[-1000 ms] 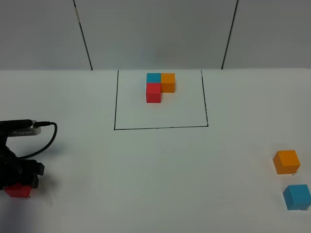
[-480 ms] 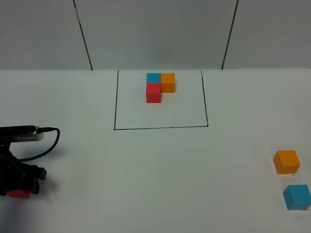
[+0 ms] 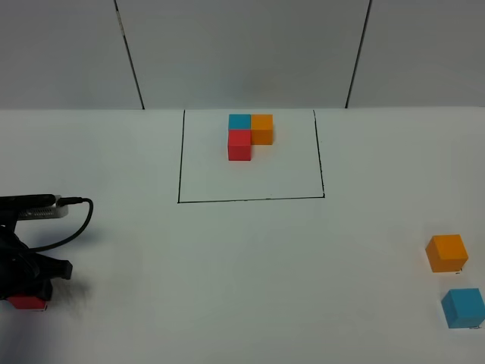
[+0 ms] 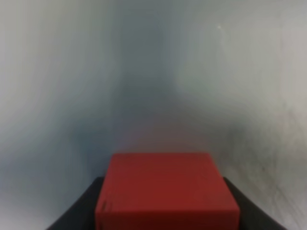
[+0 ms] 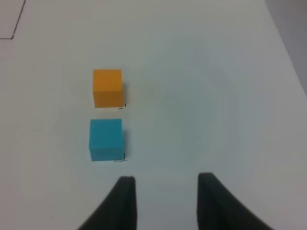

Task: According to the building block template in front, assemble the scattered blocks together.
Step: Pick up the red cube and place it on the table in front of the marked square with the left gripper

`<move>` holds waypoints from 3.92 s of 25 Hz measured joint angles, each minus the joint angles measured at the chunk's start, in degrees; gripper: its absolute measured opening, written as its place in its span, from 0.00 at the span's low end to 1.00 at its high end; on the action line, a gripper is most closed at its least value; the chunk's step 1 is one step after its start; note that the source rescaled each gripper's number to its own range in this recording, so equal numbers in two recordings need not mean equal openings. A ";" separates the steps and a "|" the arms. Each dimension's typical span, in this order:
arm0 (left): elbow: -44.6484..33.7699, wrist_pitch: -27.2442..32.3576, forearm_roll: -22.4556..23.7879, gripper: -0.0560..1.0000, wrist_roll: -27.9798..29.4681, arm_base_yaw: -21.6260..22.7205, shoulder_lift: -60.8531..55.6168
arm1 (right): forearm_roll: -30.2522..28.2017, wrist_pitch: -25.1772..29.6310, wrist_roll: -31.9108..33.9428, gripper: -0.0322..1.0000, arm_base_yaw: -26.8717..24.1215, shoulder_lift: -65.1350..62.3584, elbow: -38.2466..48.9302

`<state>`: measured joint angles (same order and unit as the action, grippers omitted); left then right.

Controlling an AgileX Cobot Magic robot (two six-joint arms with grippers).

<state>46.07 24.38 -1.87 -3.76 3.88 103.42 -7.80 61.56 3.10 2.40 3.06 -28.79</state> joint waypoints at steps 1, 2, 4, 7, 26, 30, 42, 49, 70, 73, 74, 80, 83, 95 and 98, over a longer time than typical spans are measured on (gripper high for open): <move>0.00 0.00 0.21 0.05 0.00 0.00 0.00 | 0.00 0.00 0.00 0.03 0.00 0.00 0.00; 0.00 0.00 0.35 0.05 0.00 0.00 0.00 | 0.00 0.00 0.00 0.03 0.00 0.00 0.00; 0.00 -0.12 0.42 0.05 0.00 0.00 0.00 | 0.00 0.00 0.00 0.03 0.00 0.00 0.00; 0.00 -0.68 0.62 0.05 0.00 0.00 0.00 | 0.00 0.00 0.00 0.03 0.00 0.00 0.00; 0.43 3.22 0.87 0.05 -0.02 0.00 -0.07 | 0.00 0.00 0.00 0.03 0.00 0.00 0.00; 2.30 7.20 0.87 0.05 -0.02 0.00 -2.20 | 0.00 0.00 0.00 0.03 0.00 0.00 0.00; 17.32 30.19 1.15 0.05 -1.29 -1.29 -7.43 | 0.00 0.00 0.00 0.03 0.00 0.00 0.00; 24.64 35.68 1.29 0.05 -6.23 -7.76 -7.43 | 0.00 0.00 0.00 0.03 0.00 0.00 0.00; 30.61 38.06 1.53 0.05 -41.13 -26.27 -3.13 | 0.00 0.00 0.00 0.03 0.00 0.00 0.00; 30.67 36.63 2.17 0.05 -45.45 -29.22 -3.06 | 0.00 0.00 0.00 0.03 0.00 0.00 0.00; 30.67 35.79 2.44 0.05 -45.96 -30.10 -2.96 | 0.00 0.00 0.00 0.03 0.00 0.00 0.00; 30.73 34.08 2.56 0.05 -46.67 -33.58 -0.87 | 0.00 0.00 0.00 0.03 0.00 0.00 0.00; 30.73 33.38 2.56 0.05 -46.74 -35.47 0.95 | 0.00 0.00 0.00 0.03 0.00 0.00 0.00; 35.34 27.23 -7.41 0.05 -49.28 -36.91 6.75 | 0.00 0.00 0.00 0.03 0.00 0.00 0.00; 36.69 28.18 -7.23 0.05 -49.28 -36.97 8.36 | 0.00 0.00 0.00 0.03 0.00 0.00 0.00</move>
<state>82.76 52.56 -9.10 -53.03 -33.10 111.78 -7.80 61.56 3.10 2.40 3.06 -28.79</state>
